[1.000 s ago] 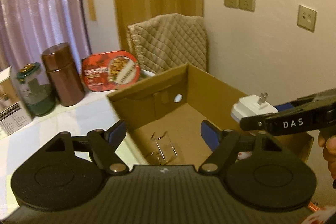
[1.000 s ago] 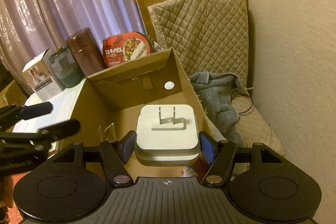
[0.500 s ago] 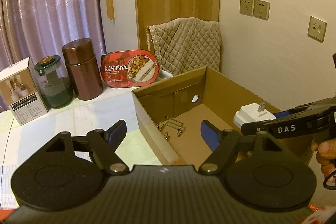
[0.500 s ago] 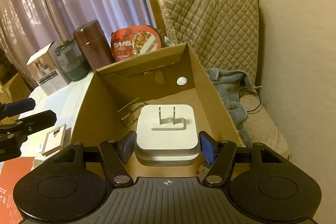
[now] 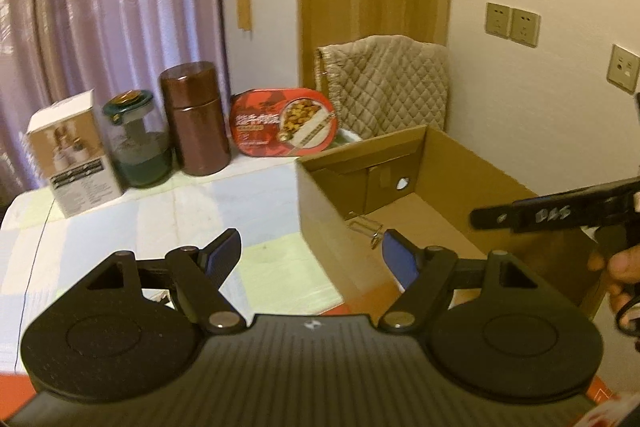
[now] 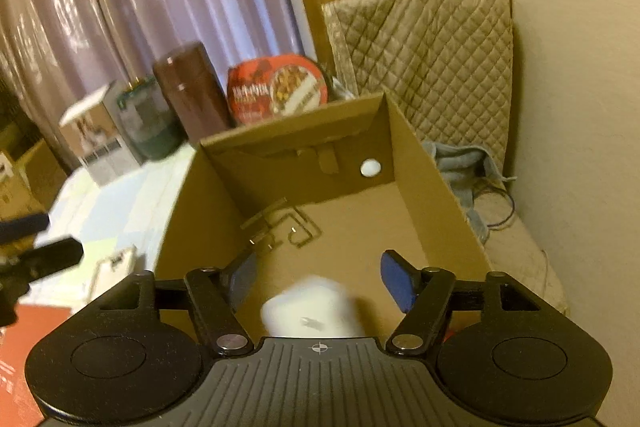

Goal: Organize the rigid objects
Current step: 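Open the right gripper and move both tools back over the mat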

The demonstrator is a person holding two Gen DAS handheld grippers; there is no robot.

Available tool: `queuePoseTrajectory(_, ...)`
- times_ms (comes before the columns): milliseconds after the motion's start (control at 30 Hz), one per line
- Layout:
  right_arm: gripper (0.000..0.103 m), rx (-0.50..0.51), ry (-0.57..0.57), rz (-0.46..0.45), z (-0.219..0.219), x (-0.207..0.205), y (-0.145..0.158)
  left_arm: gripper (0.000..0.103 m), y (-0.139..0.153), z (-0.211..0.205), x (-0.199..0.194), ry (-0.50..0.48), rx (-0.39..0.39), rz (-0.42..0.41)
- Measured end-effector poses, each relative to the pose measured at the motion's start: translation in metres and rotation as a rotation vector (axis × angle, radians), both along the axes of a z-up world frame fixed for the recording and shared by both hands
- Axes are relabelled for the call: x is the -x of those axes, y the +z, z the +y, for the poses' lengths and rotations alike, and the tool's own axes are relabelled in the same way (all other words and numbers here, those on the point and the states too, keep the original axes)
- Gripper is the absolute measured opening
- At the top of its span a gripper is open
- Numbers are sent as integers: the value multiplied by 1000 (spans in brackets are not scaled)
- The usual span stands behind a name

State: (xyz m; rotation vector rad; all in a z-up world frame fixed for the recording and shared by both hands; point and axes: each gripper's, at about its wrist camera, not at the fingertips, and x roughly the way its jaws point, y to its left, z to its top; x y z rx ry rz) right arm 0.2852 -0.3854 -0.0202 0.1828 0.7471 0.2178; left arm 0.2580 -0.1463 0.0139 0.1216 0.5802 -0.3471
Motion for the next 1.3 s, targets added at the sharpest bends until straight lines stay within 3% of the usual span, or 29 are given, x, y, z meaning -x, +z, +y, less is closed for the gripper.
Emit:
queuePoseTrajectory(300, 66, -48, 12, -76, 6, 48, 41, 74, 10, 55, 43, 113, 65, 17)
queuePoseTrajectory(667, 68, -68, 113, -183, 59, 138, 83, 74, 27, 123, 131, 241, 118, 18)
queuePoseTrajectory(933, 69, -82, 169, -174, 103, 186, 76, 74, 25, 167, 180, 329, 121, 36)
queuePoseTrajectory(1300, 70, -72, 222, -118, 134, 202, 58, 75, 16, 190, 196, 363, 129, 56)
